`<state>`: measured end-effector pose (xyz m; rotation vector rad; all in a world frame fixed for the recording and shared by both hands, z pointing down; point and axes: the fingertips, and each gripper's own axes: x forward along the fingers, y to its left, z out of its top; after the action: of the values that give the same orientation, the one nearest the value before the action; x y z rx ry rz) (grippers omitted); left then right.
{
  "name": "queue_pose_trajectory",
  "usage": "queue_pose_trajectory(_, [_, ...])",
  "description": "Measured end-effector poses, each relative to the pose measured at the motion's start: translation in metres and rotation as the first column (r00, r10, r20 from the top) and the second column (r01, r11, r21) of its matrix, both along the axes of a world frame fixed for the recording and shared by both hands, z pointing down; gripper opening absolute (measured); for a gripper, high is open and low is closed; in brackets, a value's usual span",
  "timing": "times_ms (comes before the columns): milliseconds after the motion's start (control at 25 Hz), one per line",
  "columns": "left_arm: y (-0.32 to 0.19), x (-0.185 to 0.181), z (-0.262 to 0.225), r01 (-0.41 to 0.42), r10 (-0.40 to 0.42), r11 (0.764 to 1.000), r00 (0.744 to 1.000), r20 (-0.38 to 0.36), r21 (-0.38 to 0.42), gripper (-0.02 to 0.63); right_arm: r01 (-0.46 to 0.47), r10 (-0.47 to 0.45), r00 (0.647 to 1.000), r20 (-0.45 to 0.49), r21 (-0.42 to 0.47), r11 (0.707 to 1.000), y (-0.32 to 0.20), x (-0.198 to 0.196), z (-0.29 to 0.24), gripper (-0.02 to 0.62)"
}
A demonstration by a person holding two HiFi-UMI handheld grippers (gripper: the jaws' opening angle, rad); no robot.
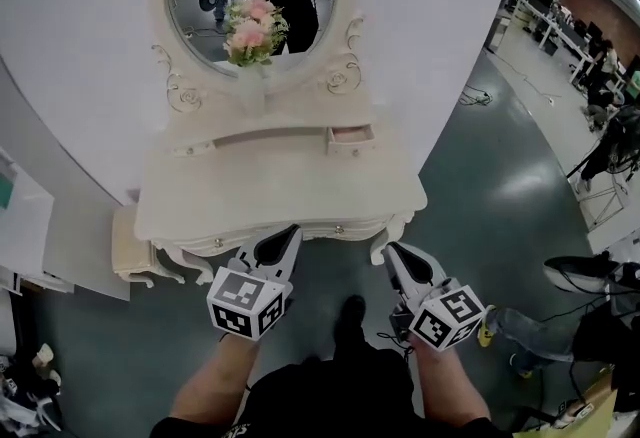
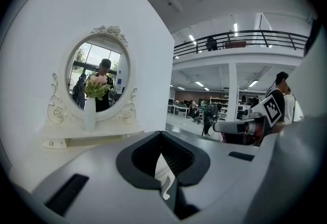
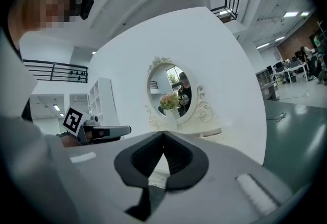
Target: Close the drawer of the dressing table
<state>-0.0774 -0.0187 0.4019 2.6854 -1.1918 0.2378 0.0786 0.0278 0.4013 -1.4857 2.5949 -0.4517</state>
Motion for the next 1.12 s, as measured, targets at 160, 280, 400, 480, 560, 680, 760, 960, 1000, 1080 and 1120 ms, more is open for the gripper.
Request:
queue_pose_trajectory(160, [-0.046,0.021,0.002,0.027,-0.027,1.000,1.000,0.014,-0.012,0.007,0.027,-0.027,1.000,0.010,-0.014,1.000,-0.053,0.023,0.007,0.011])
queue_pose_trajectory(280, [-0.078,0.041,0.005,0.043,-0.042,0.999,0.998,0.037,-0.031,0.006,0.054,-0.054,0.998,0.021,-0.029,0.998,-0.090,0.041,0.012,0.011])
queue_pose_trajectory(400, [-0.107,0.060,0.006,0.064,-0.061,0.997,0.997,0.051,-0.049,0.006,0.083,-0.081,0.996,0.029,-0.048,0.995,-0.123,0.058,0.016,0.011])
queue_pose_trajectory(480, [-0.124,0.074,0.008,0.067,-0.064,0.995,0.997,0.046,-0.067,0.007,0.099,-0.097,0.995,0.032,-0.057,0.993,-0.143,0.069,0.019,0.011])
queue_pose_trajectory(560, [-0.138,0.086,0.010,0.071,-0.068,0.994,0.997,0.033,-0.089,0.007,0.119,-0.117,0.992,0.036,-0.068,0.991,-0.160,0.076,0.022,0.009])
queue_pose_trajectory(680, [-0.157,0.095,0.012,0.089,-0.086,0.991,0.996,0.032,-0.096,0.006,0.158,-0.156,0.987,0.030,-0.085,0.984,-0.180,0.078,0.026,0.011])
queue_pose_trajectory(760, [-0.168,0.097,0.011,0.099,-0.096,0.991,0.995,0.038,-0.092,0.006,0.174,-0.172,0.985,0.023,-0.097,0.980,-0.191,0.078,0.028,0.011])
queue_pose_trajectory(960, [-0.192,0.094,0.013,0.109,-0.107,0.990,0.994,0.029,-0.089,0.008,0.174,-0.174,0.985,0.008,-0.135,0.975,-0.216,0.074,0.040,0.011])
queue_pose_trajectory(1000, [-0.197,0.093,0.014,0.108,-0.106,0.990,0.994,0.024,-0.089,0.008,0.172,-0.173,0.985,0.004,-0.142,0.975,-0.222,0.072,0.042,0.011])
queue_pose_trajectory(1080, [-0.208,0.090,0.015,0.101,-0.100,0.991,0.995,0.019,-0.084,0.006,0.167,-0.170,0.985,-0.011,-0.151,0.974,-0.234,0.066,0.045,0.011])
queue_pose_trajectory(1120, [-0.214,0.088,0.016,0.096,-0.095,0.992,0.995,0.018,-0.081,0.006,0.162,-0.167,0.986,-0.020,-0.157,0.974,-0.240,0.062,0.047,0.011])
